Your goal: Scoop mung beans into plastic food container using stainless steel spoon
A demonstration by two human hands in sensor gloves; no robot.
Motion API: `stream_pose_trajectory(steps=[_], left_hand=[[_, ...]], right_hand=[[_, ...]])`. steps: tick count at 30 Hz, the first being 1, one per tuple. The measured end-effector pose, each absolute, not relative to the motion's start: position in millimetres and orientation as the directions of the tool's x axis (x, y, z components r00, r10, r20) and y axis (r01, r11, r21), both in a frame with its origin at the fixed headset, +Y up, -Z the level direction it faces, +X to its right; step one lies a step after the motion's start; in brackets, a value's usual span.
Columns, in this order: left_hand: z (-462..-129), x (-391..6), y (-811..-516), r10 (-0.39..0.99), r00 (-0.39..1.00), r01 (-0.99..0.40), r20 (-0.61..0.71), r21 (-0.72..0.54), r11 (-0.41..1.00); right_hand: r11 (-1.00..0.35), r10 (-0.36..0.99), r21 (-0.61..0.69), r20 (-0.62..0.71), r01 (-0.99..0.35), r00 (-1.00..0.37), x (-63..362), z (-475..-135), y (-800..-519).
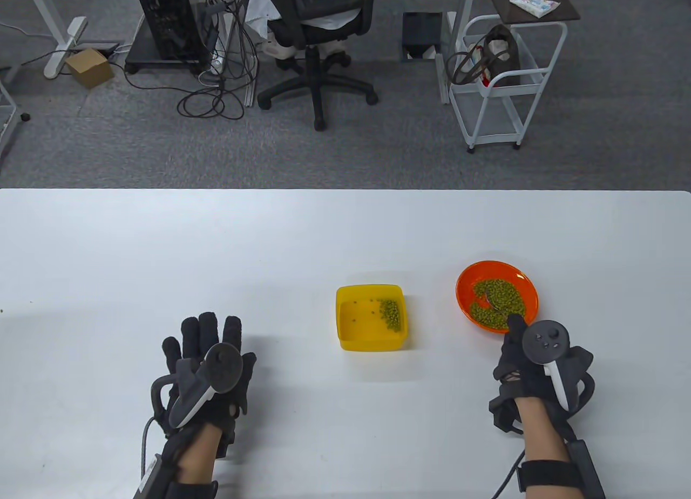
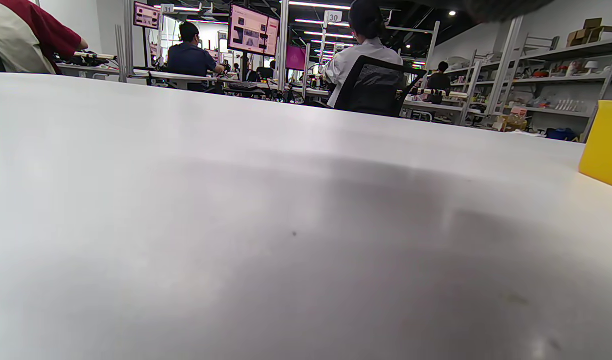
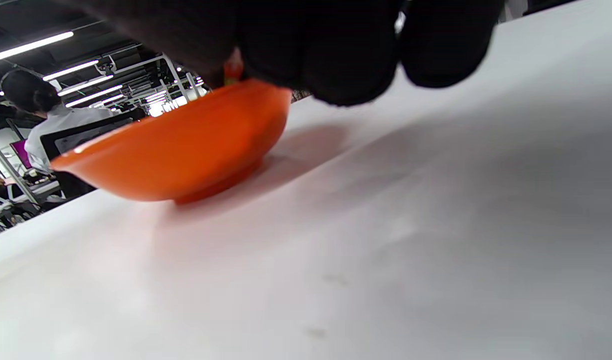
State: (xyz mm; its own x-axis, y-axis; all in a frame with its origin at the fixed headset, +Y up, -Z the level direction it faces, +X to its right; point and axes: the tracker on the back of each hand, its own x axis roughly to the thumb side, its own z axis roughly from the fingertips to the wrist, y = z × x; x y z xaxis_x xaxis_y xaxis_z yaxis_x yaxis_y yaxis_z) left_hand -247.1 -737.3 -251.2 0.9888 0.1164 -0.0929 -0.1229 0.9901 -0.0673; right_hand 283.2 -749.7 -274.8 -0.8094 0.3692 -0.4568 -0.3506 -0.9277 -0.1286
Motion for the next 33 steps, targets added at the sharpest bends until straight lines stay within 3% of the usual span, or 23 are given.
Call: stream_pose_trajectory(steps=[21, 33], left_hand=[[-251.3, -247.5, -737.0, 0.112, 0.989, -0.118, -0.094, -0.064, 0.991], [-251.1, -247.5, -737.1, 0.113, 0.989, -0.119, -0.095, -0.067, 0.991]], right_hand=[[-0.976, 0.201, -0.155, -0.365, -0.154, -0.909, 269.8, -273.9, -744.8], [-0.958, 0.266, -0.195, -0.319, -0.212, -0.909, 266.0, -271.9, -738.8]])
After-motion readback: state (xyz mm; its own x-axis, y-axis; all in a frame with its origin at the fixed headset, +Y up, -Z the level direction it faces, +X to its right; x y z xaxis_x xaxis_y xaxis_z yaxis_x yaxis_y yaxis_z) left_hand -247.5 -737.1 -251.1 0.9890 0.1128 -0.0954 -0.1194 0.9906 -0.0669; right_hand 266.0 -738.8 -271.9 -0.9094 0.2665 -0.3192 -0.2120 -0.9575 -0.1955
